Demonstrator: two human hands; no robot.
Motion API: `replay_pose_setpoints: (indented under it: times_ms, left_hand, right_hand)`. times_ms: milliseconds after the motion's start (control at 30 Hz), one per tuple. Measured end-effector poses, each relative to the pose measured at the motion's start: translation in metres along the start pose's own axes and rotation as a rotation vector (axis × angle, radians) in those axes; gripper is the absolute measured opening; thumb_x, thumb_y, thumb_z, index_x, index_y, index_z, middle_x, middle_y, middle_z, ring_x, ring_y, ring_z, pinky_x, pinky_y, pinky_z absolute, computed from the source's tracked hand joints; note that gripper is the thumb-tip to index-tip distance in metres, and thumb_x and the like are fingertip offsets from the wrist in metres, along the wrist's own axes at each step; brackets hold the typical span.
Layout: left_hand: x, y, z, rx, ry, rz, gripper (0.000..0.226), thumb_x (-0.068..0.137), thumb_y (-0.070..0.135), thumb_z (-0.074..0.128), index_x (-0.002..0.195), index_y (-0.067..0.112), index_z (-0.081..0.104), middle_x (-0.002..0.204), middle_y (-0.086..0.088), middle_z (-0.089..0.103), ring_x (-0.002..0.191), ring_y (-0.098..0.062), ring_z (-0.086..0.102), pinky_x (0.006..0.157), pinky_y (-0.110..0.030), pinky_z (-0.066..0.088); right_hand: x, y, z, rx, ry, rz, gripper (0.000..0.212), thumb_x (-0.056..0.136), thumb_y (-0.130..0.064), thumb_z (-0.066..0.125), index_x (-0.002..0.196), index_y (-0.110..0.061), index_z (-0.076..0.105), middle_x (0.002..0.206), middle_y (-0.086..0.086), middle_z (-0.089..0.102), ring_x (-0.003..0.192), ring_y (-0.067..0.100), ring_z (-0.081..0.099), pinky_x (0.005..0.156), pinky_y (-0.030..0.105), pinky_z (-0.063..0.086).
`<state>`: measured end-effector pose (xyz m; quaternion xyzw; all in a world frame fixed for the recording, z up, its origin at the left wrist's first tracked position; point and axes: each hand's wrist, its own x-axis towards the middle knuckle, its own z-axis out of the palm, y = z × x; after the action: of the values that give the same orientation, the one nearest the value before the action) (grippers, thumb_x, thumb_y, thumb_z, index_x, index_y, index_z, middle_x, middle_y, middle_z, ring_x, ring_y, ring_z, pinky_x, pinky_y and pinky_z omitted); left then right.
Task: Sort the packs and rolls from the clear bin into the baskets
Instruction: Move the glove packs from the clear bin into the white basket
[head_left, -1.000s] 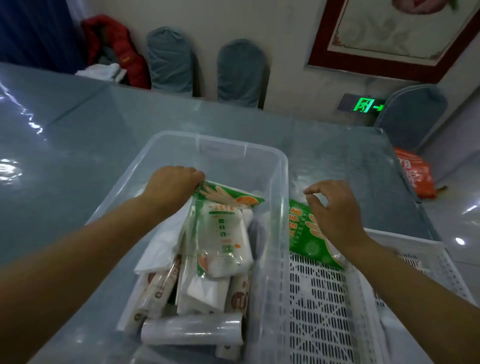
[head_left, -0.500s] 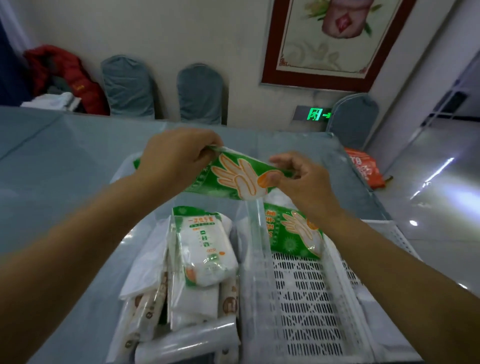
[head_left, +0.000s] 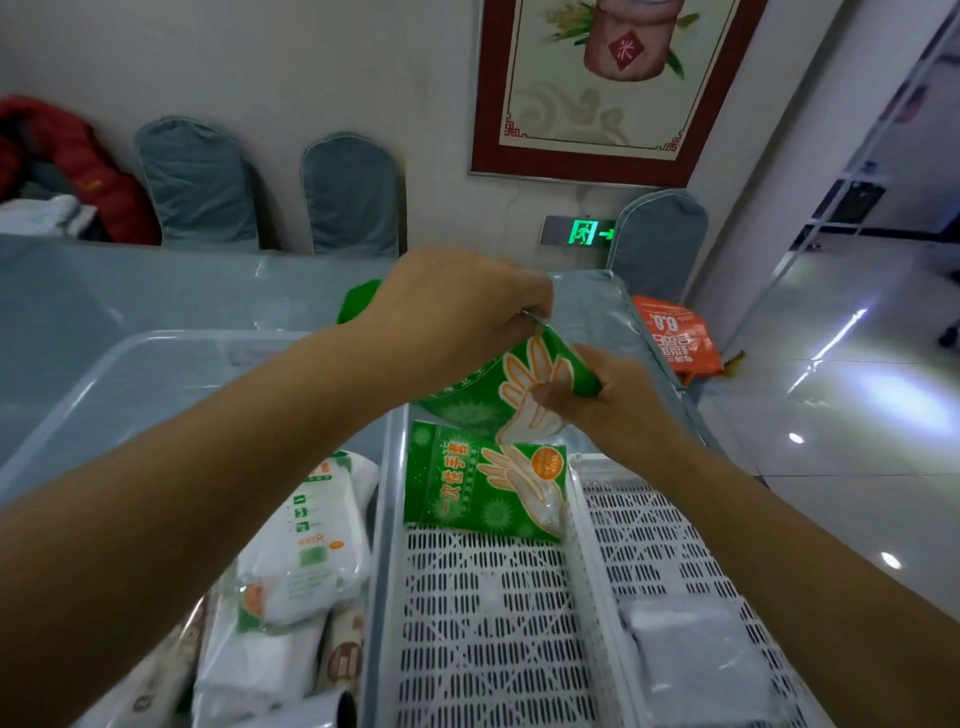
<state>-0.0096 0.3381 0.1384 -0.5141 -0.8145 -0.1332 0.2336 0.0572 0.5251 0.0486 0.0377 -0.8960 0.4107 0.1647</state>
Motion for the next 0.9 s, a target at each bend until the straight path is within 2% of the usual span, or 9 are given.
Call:
replay_pose_setpoints:
  times_ms: [67, 133, 267, 333, 367, 467, 533, 767, 900]
  left_hand:
    - [0.008, 0.001, 0.023, -0.055, -0.052, -0.074, 0.015, 0.085, 0.035, 0.053, 0.096, 0.029, 0.06, 0.088, 0.003, 0.068, 0.072, -0.02, 0.057, 0.054, -0.026, 0.035]
    - [0.003, 0.0, 0.052, -0.012, -0.187, -0.205, 0.03, 0.083, 0.036, 0.056, 0.111, 0.026, 0.056, 0.105, -0.003, 0.066, 0.096, -0.026, 0.056, 0.073, -0.034, 0.041]
    - [-0.039, -0.01, 0.094, 0.218, -0.506, -0.486, 0.089, 0.074, 0.039, 0.066, 0.142, 0.017, 0.013, 0.151, -0.011, 0.021, 0.139, -0.028, 0.012, 0.112, -0.048, 0.014]
    - [-0.061, -0.014, 0.102, 0.188, -0.589, -0.668, 0.096, 0.078, 0.029, 0.063, 0.144, 0.014, -0.004, 0.155, -0.015, 0.0, 0.141, -0.031, -0.001, 0.114, -0.052, 0.007]
    - [-0.068, -0.016, 0.104, 0.137, -0.592, -0.758, 0.094, 0.08, 0.024, 0.06, 0.144, 0.012, -0.007, 0.154, -0.017, 0.001, 0.141, -0.033, 0.004, 0.113, -0.053, 0.012]
    - [-0.079, -0.016, 0.105, -0.067, -0.517, -0.929, 0.08, 0.083, 0.015, 0.054, 0.144, 0.008, 0.003, 0.133, -0.024, 0.045, 0.114, -0.041, 0.049, 0.093, -0.047, 0.043]
    - [-0.083, -0.016, 0.106, -0.097, -0.452, -0.925, 0.065, 0.081, 0.014, 0.053, 0.138, 0.008, 0.023, 0.116, -0.022, 0.058, 0.1, -0.041, 0.056, 0.083, -0.043, 0.048]
    - [-0.092, -0.026, 0.116, -0.097, -0.299, -0.873, 0.053, 0.083, 0.023, 0.054, 0.131, 0.013, 0.035, 0.116, -0.019, 0.061, 0.098, -0.04, 0.058, 0.081, -0.042, 0.047]
    - [-0.119, -0.05, 0.118, -0.265, -0.173, -0.958, 0.055, 0.092, 0.032, 0.044, 0.141, 0.019, 0.022, 0.116, -0.008, 0.065, 0.102, -0.033, 0.06, 0.086, -0.04, 0.045]
  right_hand:
    - [-0.002, 0.02, -0.007, -0.034, -0.062, 0.045, 0.006, 0.077, -0.045, 0.065, 0.081, -0.042, 0.062, 0.067, -0.012, 0.067, 0.057, 0.002, 0.061, 0.057, 0.029, 0.052]
    - [-0.006, 0.047, -0.006, -0.181, -0.153, 0.12, 0.009, 0.081, -0.04, 0.065, 0.084, -0.032, 0.066, 0.067, -0.008, 0.068, 0.058, 0.005, 0.061, 0.059, 0.032, 0.053]
    - [-0.019, 0.097, 0.015, -0.391, -0.384, 0.293, 0.021, 0.083, -0.043, 0.063, 0.094, -0.025, 0.067, 0.08, 0.0, 0.069, 0.065, 0.014, 0.058, 0.054, 0.024, 0.044]
    - [-0.019, 0.112, 0.028, -0.564, -0.537, 0.231, 0.027, 0.085, -0.046, 0.059, 0.099, -0.023, 0.064, 0.076, -0.001, 0.061, 0.063, 0.014, 0.052, 0.05, 0.024, 0.036]
    - [-0.017, 0.116, 0.034, -0.61, -0.604, 0.205, 0.03, 0.084, -0.047, 0.058, 0.1, -0.023, 0.062, 0.077, -0.002, 0.059, 0.064, 0.014, 0.051, 0.052, 0.025, 0.037]
    - [-0.008, 0.12, 0.055, -0.634, -0.796, 0.154, 0.034, 0.081, -0.051, 0.06, 0.099, -0.021, 0.062, 0.083, 0.002, 0.06, 0.071, 0.018, 0.053, 0.058, 0.028, 0.042]
    - [-0.003, 0.119, 0.07, -0.694, -0.874, 0.098, 0.038, 0.081, -0.051, 0.061, 0.099, -0.018, 0.062, 0.088, 0.005, 0.063, 0.078, 0.022, 0.057, 0.062, 0.03, 0.043]
    - [0.002, 0.121, 0.096, -0.948, -0.659, 0.021, 0.052, 0.085, -0.039, 0.061, 0.128, -0.014, 0.047, 0.111, 0.012, 0.066, 0.092, 0.026, 0.063, 0.066, 0.027, 0.036]
    - [-0.006, 0.123, 0.102, -0.596, -0.491, 0.077, 0.04, 0.096, -0.015, 0.046, 0.135, -0.006, 0.042, 0.121, 0.024, 0.058, 0.079, -0.013, 0.06, 0.051, -0.005, 0.031]
